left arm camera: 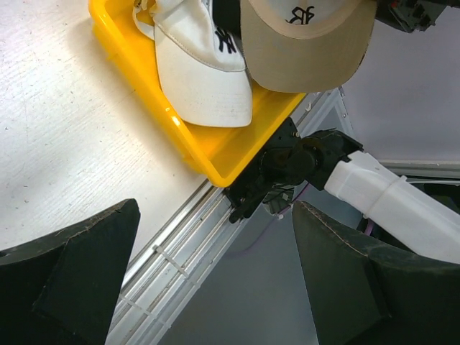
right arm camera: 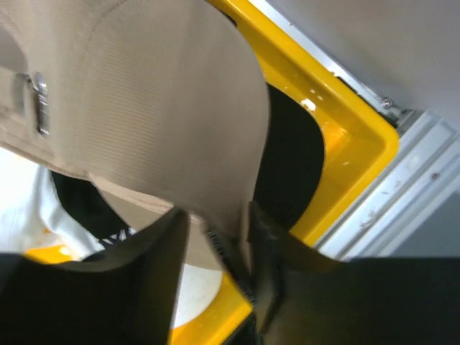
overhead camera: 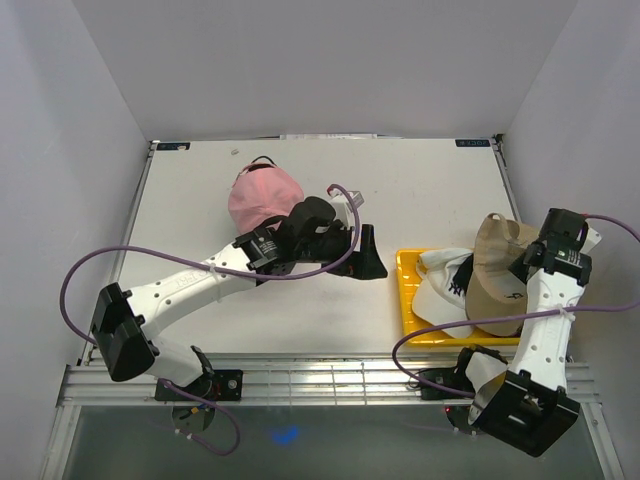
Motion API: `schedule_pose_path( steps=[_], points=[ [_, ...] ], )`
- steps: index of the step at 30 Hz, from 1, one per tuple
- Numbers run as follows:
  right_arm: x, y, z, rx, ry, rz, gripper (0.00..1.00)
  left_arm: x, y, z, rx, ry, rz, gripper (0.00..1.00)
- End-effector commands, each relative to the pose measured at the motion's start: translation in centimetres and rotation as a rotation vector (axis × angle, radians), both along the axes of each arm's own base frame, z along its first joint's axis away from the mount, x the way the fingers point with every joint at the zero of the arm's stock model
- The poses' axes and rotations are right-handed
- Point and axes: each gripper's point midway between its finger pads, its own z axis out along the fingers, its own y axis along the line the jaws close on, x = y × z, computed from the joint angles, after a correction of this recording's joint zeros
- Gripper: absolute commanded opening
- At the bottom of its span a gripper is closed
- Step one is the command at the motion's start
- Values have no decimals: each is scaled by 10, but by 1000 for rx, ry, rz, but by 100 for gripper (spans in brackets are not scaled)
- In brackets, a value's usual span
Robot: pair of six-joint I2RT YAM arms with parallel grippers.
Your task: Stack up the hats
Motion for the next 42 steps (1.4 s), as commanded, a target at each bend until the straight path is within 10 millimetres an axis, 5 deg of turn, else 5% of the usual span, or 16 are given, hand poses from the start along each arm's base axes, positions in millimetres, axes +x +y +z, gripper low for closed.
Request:
schedule_pose_path(
  steps=[1, 4, 15, 22, 32, 39, 42],
  points=[
    [20, 2, 22, 0, -119, 44, 37, -5, 5, 26, -73, -35, -12, 98],
    [24, 7, 37, 14, -151, 63, 8, -5, 3, 30, -86, -42, -22, 98],
    [47, 26, 99, 39, -265, 153, 8, -10, -12, 55, -144, -56, -100, 98],
    [70, 55, 145, 143, -391, 258, 8, -5, -24, 86, -216, -116, -129, 98],
    [122, 145, 161, 222, -405, 407, 8, 37, -36, 123, -164, -256, -9, 98],
    [153, 192, 179, 169, -385, 421, 8, 68, -26, 111, -45, -330, 128, 98],
    [170, 217, 170, 159, -344, 414, 8, 76, -22, 103, -4, -354, 174, 98]
  ],
)
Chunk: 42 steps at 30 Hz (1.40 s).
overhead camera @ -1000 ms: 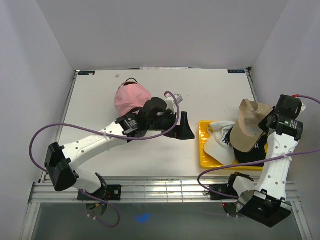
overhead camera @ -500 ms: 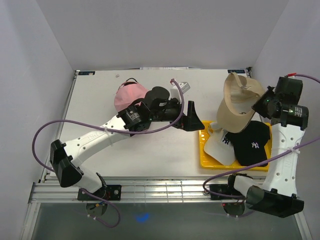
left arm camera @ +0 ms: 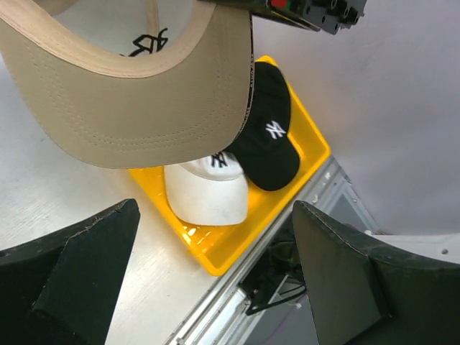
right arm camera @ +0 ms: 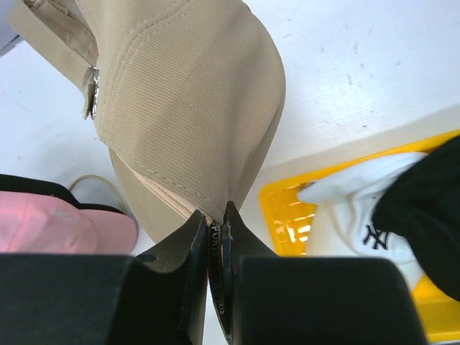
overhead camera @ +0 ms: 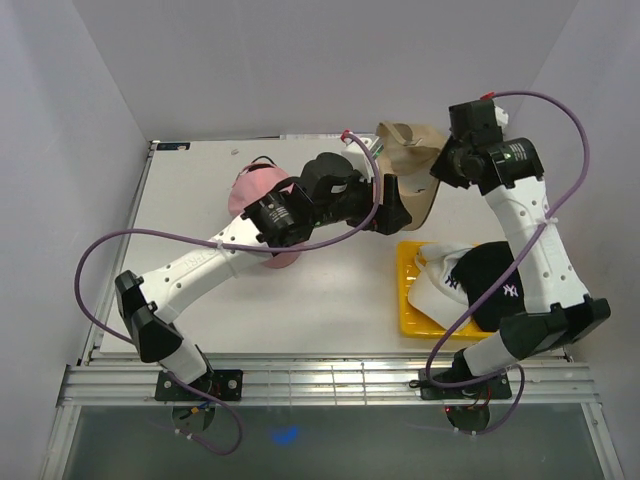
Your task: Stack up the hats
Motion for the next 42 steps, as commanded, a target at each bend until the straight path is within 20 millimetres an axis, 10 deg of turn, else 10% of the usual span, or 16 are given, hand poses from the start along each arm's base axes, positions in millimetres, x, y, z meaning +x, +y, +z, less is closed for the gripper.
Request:
schedule_pose_path(
  steps=[1, 13, 26, 42],
  points=[
    [13, 18, 11, 3, -34, -68, 8, 11, 12, -4, 66, -60, 90, 98],
    [27, 83, -8, 32, 10, 2, 8, 37, 25, -34, 228, -176, 260, 98],
    [25, 102, -8, 38, 11, 43, 8, 56, 13, -65, 366, -256, 339, 90],
    [16, 99, -12, 23, 12, 53, 8, 61, 5, -68, 481, -350, 421, 24]
  ],
)
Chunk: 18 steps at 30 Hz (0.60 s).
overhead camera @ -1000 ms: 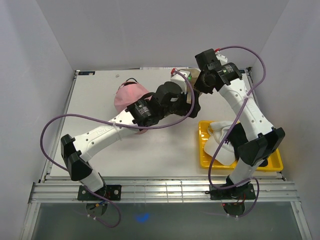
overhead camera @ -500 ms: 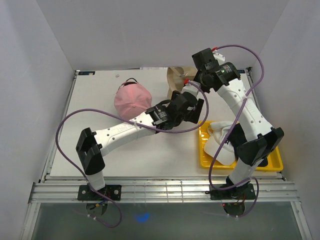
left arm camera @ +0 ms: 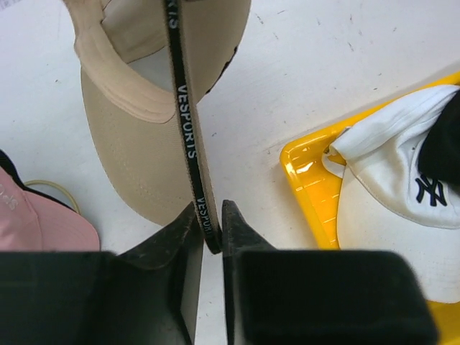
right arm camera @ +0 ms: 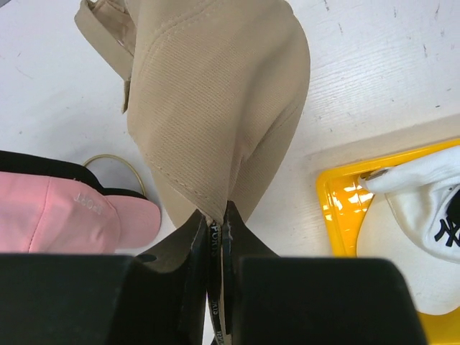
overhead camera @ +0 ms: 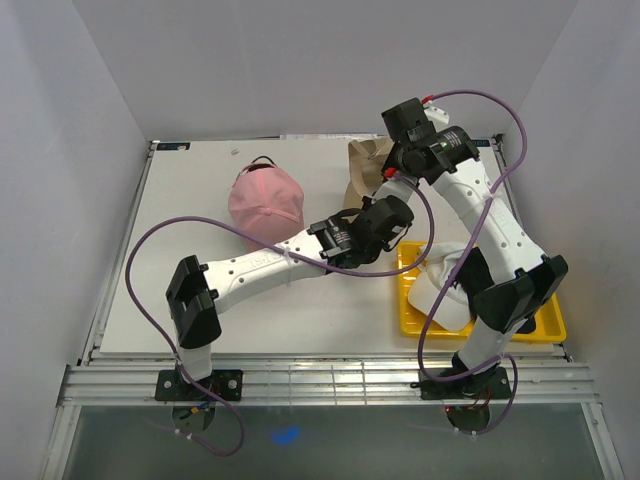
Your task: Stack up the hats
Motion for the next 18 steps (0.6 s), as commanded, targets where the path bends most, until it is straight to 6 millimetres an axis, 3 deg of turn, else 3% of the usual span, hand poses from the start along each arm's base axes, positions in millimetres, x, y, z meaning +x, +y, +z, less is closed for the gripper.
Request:
schedule_pose_path(
  steps=[1, 7, 10, 12, 13, 14, 16, 17, 18],
  points=[
    [-4, 1, 10, 25, -42, -4, 8, 8, -1, 36, -56, -73, 39, 19],
    [-8, 2, 10, 25, -45, 24, 8, 6, -1, 46, -49, -72, 20, 15],
    [-7, 3, 14, 27, -54, 40, 8, 0, -8, 58, -77, -50, -23, 0],
    [-7, 5, 19, 36, -63, 57, 11, -5, -14, 65, -105, -31, -67, 0],
    [-7, 7, 21, 40, -65, 68, 16, -6, -15, 74, -125, -27, -82, 0],
    [-7, 9, 25, 48, -75, 79, 30, -8, -16, 78, -143, -16, -91, 0],
    [-5, 15, 34, 71, -105, 117, 45, -9, -18, 86, -185, 12, -127, 0],
    [-5, 15, 40, 78, -122, 123, 57, -10, -18, 88, -203, 26, -137, 0],
    [-4, 15, 49, 85, -149, 127, 62, -11, -18, 90, -229, 49, -152, 0]
  ],
)
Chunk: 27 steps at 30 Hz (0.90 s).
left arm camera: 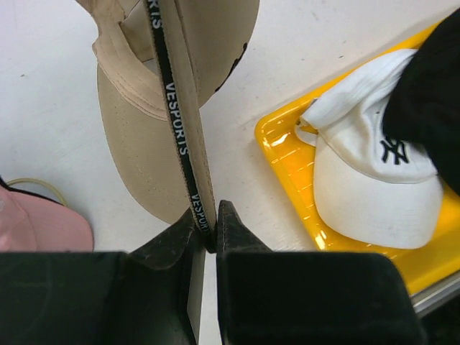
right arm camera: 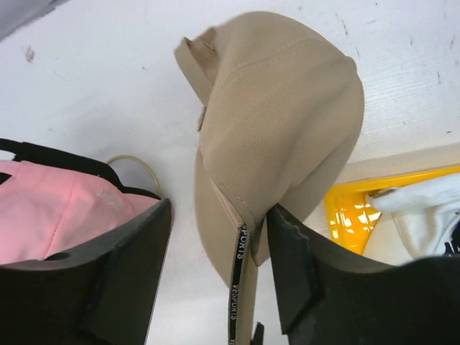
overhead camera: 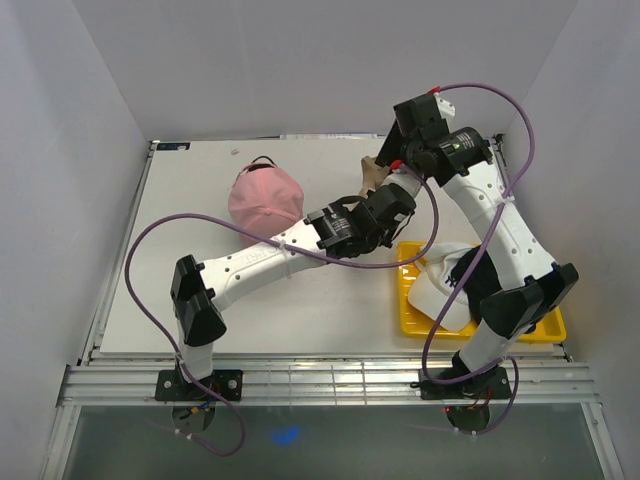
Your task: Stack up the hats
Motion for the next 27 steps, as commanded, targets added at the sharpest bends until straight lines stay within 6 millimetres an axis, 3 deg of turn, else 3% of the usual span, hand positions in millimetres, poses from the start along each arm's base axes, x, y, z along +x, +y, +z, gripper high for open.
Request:
schedule_pose_path(
  steps=[1, 2, 4, 6, 7, 8, 10, 11, 18, 20, 21, 23, 24, 26, 27],
  points=[
    [-4, 18, 41, 49, -121, 92, 67, 1, -14, 83, -300, -19, -66, 0],
    [-3, 19, 50, 56, -149, 98, 78, 1, -13, 84, -315, -8, -71, 0],
    [0, 19, 73, 85, -205, 115, 84, 5, -10, 89, -382, 31, -87, 0],
    [4, 24, 87, 112, -231, 142, 91, 21, 7, 92, -445, 76, -63, 0],
    [4, 24, 106, 141, -271, 150, 93, 20, 5, 97, -524, 133, -91, 0],
    [4, 28, 110, 164, -275, 171, 95, 32, 22, 96, -560, 155, -60, 0],
    [5, 27, 126, 194, -316, 180, 96, 33, 25, 108, -681, 221, -97, 0],
    [4, 26, 137, 229, -343, 185, 97, 45, 39, 107, -714, 238, -68, 0],
    [-5, 33, 175, 381, -441, 250, 97, 64, 59, 133, -957, 326, -77, 0],
    [-8, 37, 179, 404, -444, 280, 96, 66, 63, 139, -1019, 341, -59, 0],
    [-9, 40, 178, 418, -443, 286, 96, 72, 71, 151, -1072, 309, -61, 0],
    [-18, 50, 175, 465, -421, 348, 96, 76, 92, 156, -1151, 301, -23, 0],
    [-13, 57, 158, 489, -382, 353, 96, 76, 99, 171, -1243, 296, -23, 0],
    [-23, 67, 147, 544, -345, 401, 97, 75, 121, 174, -1328, 285, 14, 0],
    [-21, 72, 116, 553, -277, 398, 98, 73, 127, 185, -1402, 290, 12, 0]
  ],
)
